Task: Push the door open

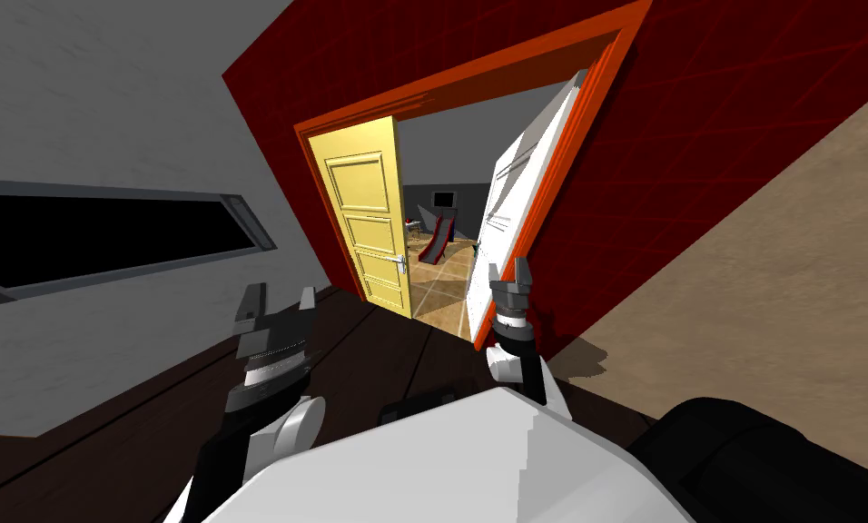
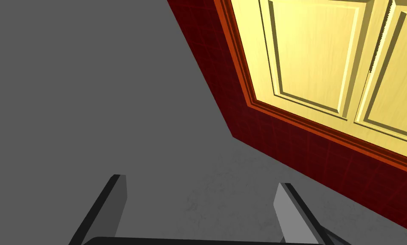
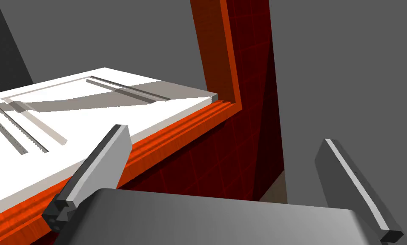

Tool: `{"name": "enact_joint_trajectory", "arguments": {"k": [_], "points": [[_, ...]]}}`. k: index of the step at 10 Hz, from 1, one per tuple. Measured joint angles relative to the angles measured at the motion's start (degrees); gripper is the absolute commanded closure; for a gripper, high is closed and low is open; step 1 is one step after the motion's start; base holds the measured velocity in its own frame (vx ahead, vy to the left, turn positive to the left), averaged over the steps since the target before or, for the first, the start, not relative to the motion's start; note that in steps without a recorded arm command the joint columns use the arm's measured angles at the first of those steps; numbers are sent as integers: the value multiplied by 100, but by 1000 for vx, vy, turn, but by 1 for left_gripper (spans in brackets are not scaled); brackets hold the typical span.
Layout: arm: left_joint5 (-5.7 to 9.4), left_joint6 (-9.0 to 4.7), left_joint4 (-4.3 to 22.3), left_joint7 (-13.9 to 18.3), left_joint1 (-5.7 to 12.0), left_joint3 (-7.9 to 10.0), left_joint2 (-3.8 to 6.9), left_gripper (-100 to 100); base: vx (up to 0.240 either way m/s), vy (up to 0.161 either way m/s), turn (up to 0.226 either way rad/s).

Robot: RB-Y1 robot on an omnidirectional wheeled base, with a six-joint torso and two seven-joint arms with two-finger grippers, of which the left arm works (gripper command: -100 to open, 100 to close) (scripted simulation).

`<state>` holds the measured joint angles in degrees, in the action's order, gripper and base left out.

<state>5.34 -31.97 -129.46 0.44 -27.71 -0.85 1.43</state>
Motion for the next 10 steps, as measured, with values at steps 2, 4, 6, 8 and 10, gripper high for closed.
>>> {"name": "enact_joint_trajectory", "arguments": {"k": [2,4,6,8,10], "points": [[-32,36,243,11,158,-47,29,-100,51,50,-31],[-51,46,443,39,293,-75,58,-100,30,51,-12],[-61,46,677,88,418,-93,107,-100,63,46,-18],[-86,72,945,116,591,-131,138,-100,78,53,-21],[-135,78,1239,136,749,-216,143,-100,83,60,-22]]}}
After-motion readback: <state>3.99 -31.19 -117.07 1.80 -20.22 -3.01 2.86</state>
